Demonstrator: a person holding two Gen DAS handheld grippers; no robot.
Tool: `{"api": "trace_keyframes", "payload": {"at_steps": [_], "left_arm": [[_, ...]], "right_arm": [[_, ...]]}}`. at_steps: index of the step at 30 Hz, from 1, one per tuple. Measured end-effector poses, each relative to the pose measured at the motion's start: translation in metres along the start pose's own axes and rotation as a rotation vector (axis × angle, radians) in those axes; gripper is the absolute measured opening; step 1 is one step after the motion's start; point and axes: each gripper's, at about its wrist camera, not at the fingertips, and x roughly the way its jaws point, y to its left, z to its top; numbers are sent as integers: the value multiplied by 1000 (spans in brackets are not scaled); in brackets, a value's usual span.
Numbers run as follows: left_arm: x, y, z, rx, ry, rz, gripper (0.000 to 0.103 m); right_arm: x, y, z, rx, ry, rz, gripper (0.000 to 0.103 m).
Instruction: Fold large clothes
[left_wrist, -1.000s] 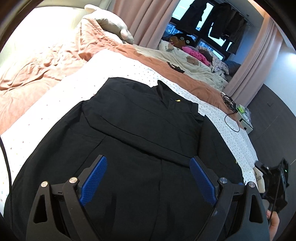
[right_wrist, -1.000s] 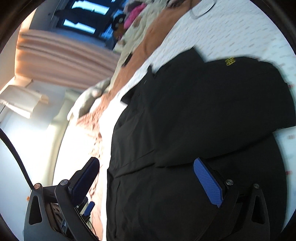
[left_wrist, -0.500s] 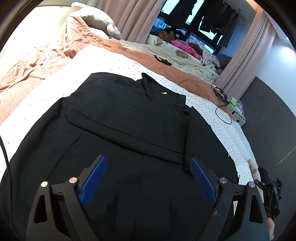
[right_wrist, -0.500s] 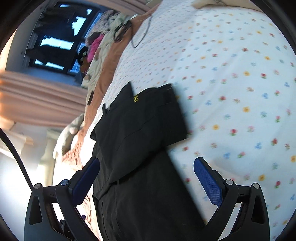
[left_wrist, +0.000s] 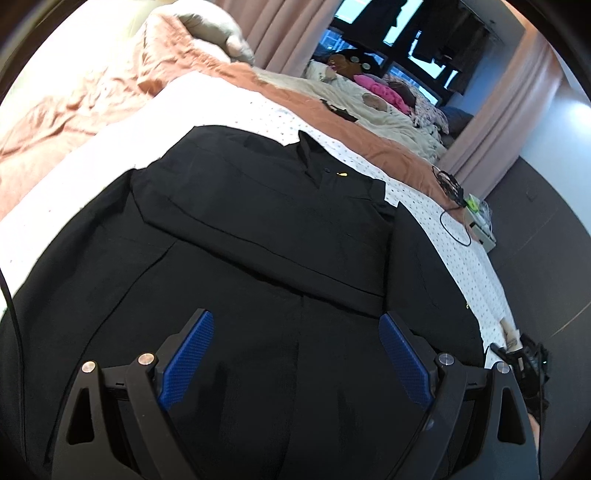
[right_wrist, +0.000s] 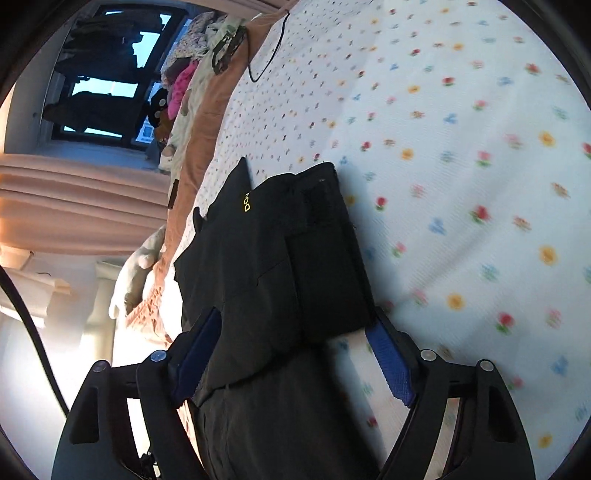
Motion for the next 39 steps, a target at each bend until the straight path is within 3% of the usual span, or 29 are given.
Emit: {"api": "trace_keyframes", "payload": {"at_steps": [1, 3, 6, 9, 13, 20, 25, 28, 34, 39], "left_arm": [[2, 3, 1, -12, -1, 0, 93], [5, 11, 3, -41, -11, -6, 93], [7, 25, 10, -108, -20, -31, 93], [1, 36, 17, -166, -61, -48, 93], [-6, 49, 27, -206, -104, -47, 93], [-24, 80, 38, -272, -160, -36, 93], [-44, 106, 42, -296, -204, -14, 93], [-55, 130, 40, -328, -209, -4, 93], [-79, 178, 35, -389, -237, 55, 93], [-90, 208, 30, -439, -252, 115, 93]], "right_arm": [[3, 0, 1, -8, -5, -39, 35], [2, 5, 1, -41, -10, -61, 22], [-9, 37, -2, -133, -75, -66, 16], [-22, 88, -11, -244, -140, -12, 12], [-20, 158, -30, -387, -171, 3, 9], [11, 293, -89, -633, -147, 42, 8], [39, 358, -137, -788, -113, 52, 5], [52, 379, -161, -867, -118, 37, 5], [105, 406, -203, -949, -40, 52, 5], [152, 421, -222, -1000, -48, -15, 5]]}}
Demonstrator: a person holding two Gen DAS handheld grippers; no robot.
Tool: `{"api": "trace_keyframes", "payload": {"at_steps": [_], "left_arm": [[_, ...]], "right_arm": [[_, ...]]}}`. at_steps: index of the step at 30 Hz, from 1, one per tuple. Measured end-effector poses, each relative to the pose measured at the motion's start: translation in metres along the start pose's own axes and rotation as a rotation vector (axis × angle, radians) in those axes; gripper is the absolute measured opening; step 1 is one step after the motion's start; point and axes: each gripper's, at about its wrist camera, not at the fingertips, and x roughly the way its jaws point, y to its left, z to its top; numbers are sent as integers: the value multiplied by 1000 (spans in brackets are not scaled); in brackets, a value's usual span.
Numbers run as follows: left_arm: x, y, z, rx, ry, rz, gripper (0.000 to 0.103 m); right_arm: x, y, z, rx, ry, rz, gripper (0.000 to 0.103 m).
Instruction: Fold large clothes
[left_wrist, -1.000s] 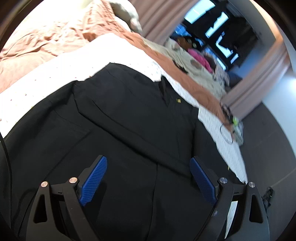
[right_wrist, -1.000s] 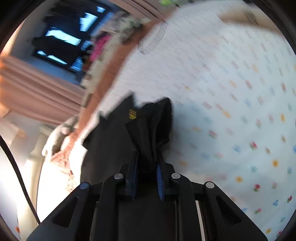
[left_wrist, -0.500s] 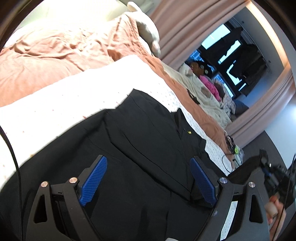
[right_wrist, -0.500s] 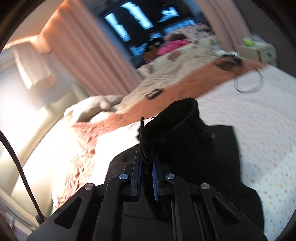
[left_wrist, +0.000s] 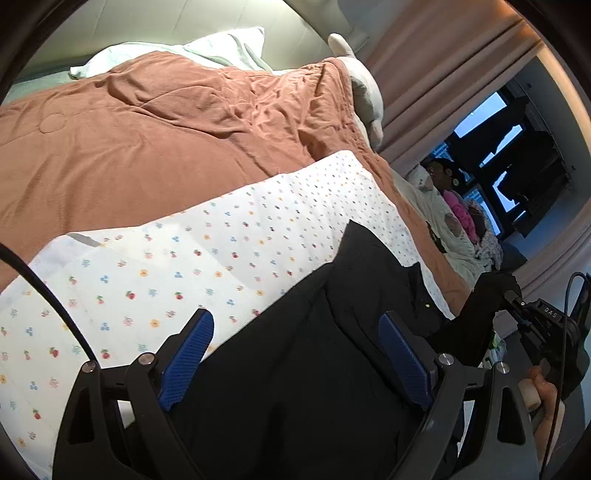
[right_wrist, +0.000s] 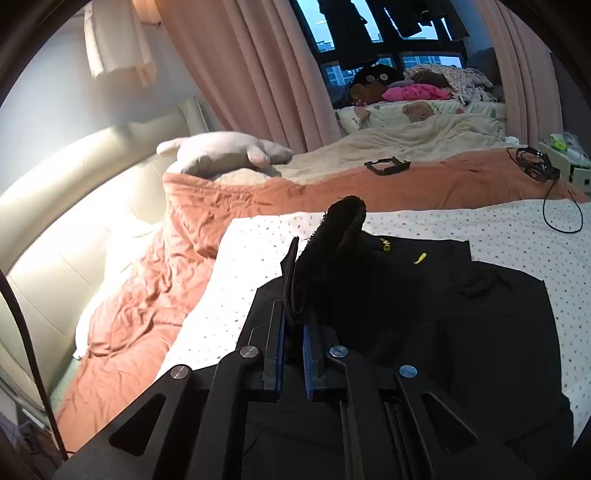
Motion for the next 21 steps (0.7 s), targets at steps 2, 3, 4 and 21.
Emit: {"api": "trace_keyframes", "payload": {"at_steps": [2, 3, 4, 21], "left_arm": [[-2, 9, 3, -13, -7, 20, 93], [-3, 12, 4, -18, -9, 27, 93], [-4, 16, 6, -24, -11, 36, 93], [-3, -2, 1, 27, 29, 19, 93]], "right_arm": [[19, 13, -1, -15, 16, -13, 6], [25, 18, -2, -16, 32, -9, 7], [38, 22, -6, -13, 77, 18, 9], [18, -73, -39, 83, 199, 112, 92]]}}
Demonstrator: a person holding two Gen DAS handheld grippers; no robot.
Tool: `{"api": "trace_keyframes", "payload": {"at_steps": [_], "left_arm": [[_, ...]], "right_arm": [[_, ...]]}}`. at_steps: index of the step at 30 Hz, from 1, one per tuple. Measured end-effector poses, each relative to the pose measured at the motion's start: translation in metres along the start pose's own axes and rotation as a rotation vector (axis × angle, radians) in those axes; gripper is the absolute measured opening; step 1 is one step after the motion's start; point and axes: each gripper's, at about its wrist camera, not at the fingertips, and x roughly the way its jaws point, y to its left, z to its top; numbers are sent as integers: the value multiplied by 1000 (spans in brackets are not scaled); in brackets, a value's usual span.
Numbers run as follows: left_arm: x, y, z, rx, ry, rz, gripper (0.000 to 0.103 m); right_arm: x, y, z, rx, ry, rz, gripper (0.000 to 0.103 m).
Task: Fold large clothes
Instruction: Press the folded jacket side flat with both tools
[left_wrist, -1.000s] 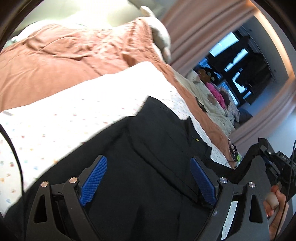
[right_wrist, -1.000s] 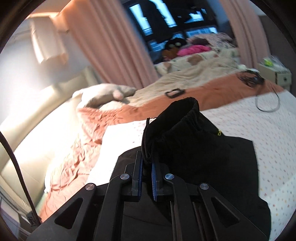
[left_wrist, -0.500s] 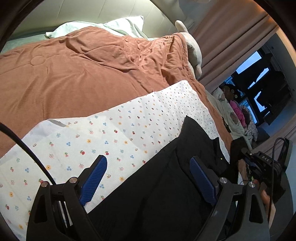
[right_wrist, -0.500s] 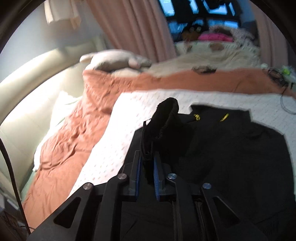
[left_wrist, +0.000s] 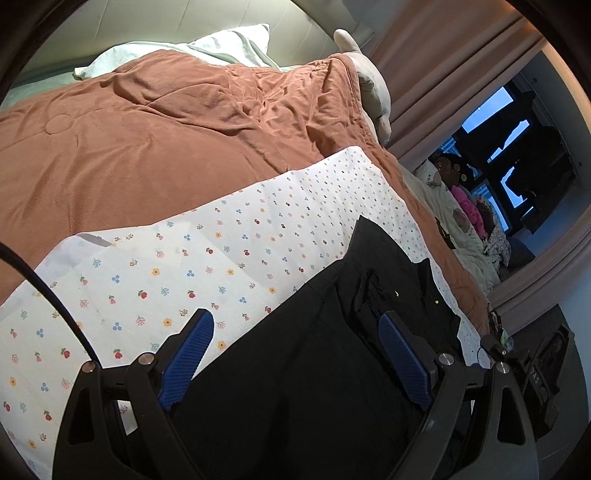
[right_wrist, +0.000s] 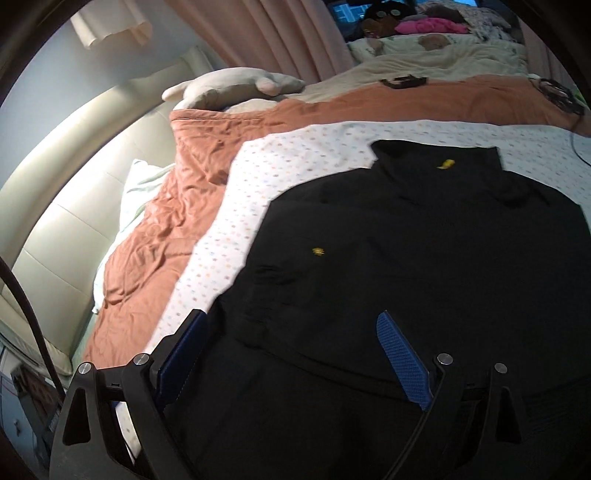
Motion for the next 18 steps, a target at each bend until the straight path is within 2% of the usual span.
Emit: {"api": "trace_keyframes", "payload": {"at_steps": [8, 12, 15, 18], "left_arm": [[-23, -35, -12, 141, 27, -24, 93], [-40, -50, -21, 241, 51, -43, 93], [-58, -45, -31, 271, 62, -61, 93], [-70, -31, -41, 284, 85, -38, 93]], "right_arm": [[-83, -69, -39, 114, -27, -67, 92], [-131, -88, -66, 171, -30, -64, 92], [-168, -100, -88, 185, -33, -89, 92], [-195, -111, -105, 196, -26, -97, 92]]}}
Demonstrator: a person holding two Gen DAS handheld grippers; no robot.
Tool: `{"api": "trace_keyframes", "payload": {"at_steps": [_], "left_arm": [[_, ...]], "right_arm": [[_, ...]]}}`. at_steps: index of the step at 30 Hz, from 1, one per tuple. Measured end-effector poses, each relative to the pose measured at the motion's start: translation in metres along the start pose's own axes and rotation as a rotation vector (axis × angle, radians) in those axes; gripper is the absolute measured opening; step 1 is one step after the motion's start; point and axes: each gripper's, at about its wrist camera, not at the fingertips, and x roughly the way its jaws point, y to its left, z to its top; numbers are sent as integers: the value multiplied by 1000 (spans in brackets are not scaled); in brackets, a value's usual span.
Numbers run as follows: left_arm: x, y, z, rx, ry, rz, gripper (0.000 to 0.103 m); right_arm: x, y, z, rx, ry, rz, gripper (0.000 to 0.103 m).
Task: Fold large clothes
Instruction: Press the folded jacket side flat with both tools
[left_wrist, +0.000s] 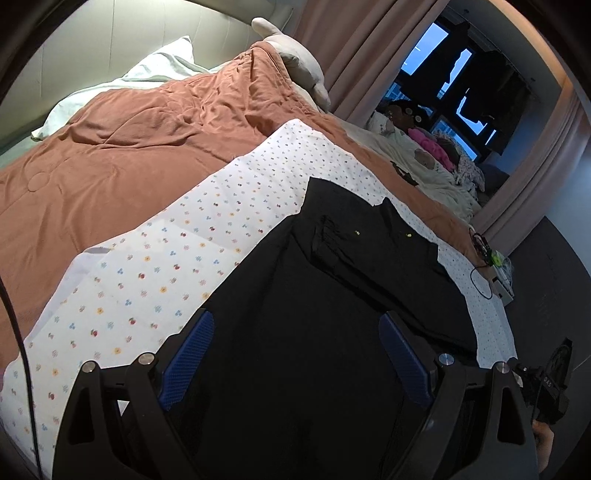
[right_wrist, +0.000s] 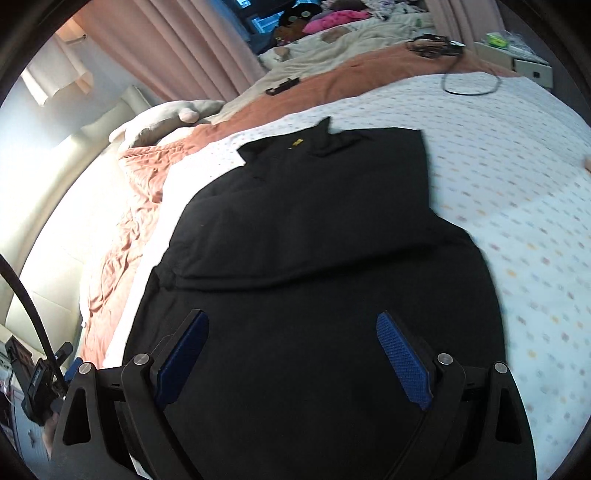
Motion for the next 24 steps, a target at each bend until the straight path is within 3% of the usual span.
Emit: {"api": "trace_keyframes", "payload": {"at_steps": [10, 18, 21, 24], "left_arm": [[-45, 40, -32, 29, 40, 77, 93], [-64, 67, -52, 41, 70, 79, 92], [-66, 79, -61, 40, 97, 76, 81], [-66, 94, -69, 9, 124, 55, 78]], "right_arm": [[-80, -56, -48, 69, 7, 3, 92], [-116, -86, -89, 106, 8, 25, 92], [-122, -94, -105, 119, 19, 36, 91], [-125, -102, -123, 134, 44, 55, 79]]}}
